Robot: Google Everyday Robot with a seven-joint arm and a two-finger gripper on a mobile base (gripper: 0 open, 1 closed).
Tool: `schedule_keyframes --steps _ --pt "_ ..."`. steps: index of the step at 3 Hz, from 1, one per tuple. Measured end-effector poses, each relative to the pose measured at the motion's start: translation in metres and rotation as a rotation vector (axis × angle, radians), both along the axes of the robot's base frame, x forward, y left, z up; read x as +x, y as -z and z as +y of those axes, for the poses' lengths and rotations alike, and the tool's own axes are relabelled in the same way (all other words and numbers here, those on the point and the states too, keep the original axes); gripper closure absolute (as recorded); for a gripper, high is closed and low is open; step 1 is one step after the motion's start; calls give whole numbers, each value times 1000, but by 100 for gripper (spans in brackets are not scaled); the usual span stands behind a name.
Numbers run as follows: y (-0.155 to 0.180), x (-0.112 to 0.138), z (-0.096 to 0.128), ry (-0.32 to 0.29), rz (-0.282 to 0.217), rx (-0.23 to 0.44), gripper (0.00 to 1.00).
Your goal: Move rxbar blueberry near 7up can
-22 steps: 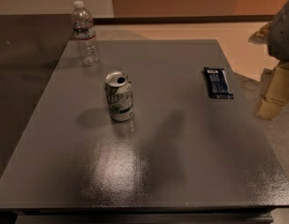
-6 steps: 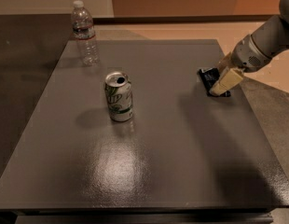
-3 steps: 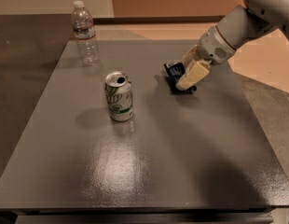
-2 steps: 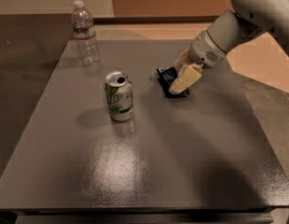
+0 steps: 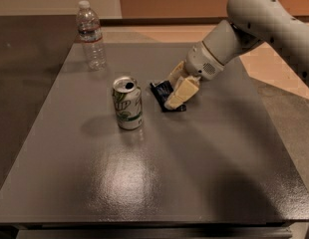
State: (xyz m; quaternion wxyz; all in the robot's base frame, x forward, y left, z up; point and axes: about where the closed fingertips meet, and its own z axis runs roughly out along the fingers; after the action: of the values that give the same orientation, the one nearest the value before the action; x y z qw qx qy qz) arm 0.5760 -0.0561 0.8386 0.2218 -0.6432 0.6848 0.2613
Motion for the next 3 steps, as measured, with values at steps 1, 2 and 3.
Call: schedule_keyframes --steps 1,2,3 --pt "0 -8 19 -44 0 21 100" --pt "-2 -13 34 -85 -14 22 100" --pt "0 -18 41 -107 -22 5 82"
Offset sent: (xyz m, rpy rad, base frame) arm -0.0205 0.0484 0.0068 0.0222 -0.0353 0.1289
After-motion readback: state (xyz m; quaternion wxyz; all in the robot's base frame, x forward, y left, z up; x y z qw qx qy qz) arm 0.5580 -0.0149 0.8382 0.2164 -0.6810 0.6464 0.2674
